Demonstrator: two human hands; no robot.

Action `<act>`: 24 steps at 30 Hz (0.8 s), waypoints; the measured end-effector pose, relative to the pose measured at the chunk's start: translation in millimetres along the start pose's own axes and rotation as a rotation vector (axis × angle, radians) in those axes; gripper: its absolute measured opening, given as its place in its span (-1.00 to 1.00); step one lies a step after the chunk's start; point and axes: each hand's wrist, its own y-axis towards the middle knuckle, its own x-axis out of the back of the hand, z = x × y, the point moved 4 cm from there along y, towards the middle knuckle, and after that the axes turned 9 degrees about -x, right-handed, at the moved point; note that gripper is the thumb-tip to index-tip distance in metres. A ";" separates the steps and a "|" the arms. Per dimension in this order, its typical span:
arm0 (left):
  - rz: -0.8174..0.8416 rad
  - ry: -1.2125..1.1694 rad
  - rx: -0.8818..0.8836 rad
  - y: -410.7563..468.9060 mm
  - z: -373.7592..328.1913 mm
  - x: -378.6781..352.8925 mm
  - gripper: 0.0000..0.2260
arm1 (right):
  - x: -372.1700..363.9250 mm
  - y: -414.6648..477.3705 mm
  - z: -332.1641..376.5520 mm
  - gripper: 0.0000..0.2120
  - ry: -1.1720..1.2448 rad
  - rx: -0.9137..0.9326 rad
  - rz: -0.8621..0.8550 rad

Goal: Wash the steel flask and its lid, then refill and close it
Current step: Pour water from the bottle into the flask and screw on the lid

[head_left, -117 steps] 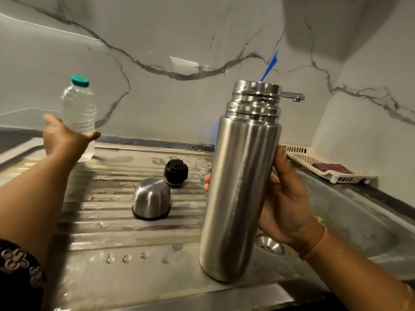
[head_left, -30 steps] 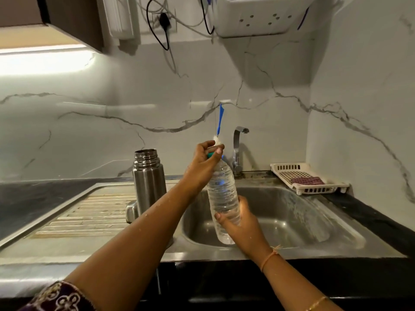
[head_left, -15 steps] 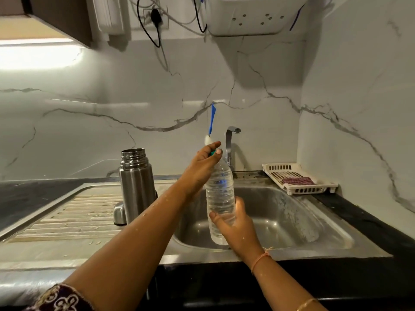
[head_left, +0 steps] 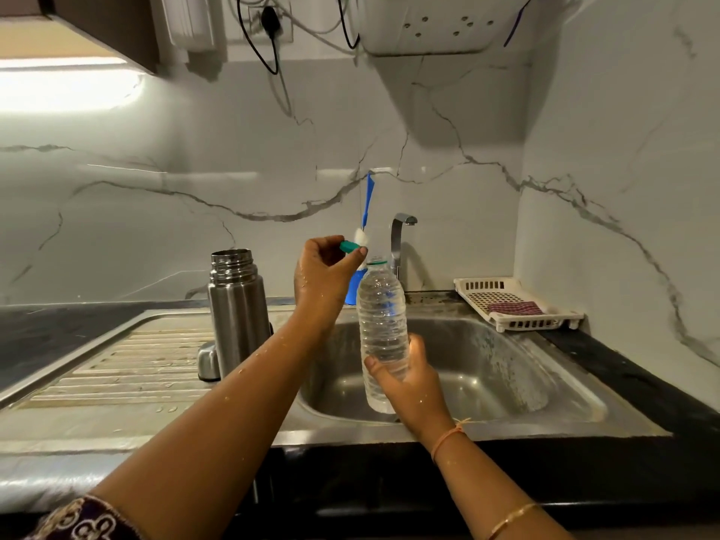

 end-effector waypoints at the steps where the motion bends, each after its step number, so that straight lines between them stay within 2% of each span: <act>1: 0.038 0.058 -0.055 -5.3 -2.2 3.3 -0.75 | 0.4 0.1 0.6 -0.61 -0.002 0.000 -0.004; 5: 0.333 0.261 -0.217 -41.8 1.0 25.8 -0.77 | 1.0 -1.5 1.2 -0.62 0.003 -0.012 -0.005; 7: 0.490 0.458 -0.244 -57.2 10.7 44.2 -0.78 | 0.8 -1.8 1.3 -0.64 -0.010 -0.015 -0.018; 9: 0.648 0.701 -0.198 -67.6 22.9 65.1 -0.79 | 1.5 -2.3 2.5 -0.66 -0.031 -0.021 -0.031; 12: 0.828 0.949 -0.002 -76.4 42.6 102.4 -0.76 | 0.6 -4.8 5.8 -0.66 -0.055 -0.025 -0.018; 15: 0.863 1.123 0.126 -71.1 55.6 137.5 -0.78 | 1.2 -6.8 8.8 -0.66 -0.076 -0.028 -0.017; 19: 0.785 1.281 0.194 -52.2 71.5 172.6 -0.70 | 1.2 -8.4 10.0 -0.63 -0.100 -0.041 -0.027; 24: 0.733 1.282 0.256 -39.7 92.3 191.3 -0.67 | 2.0 -10.2 10.1 -0.65 -0.105 -0.042 -0.041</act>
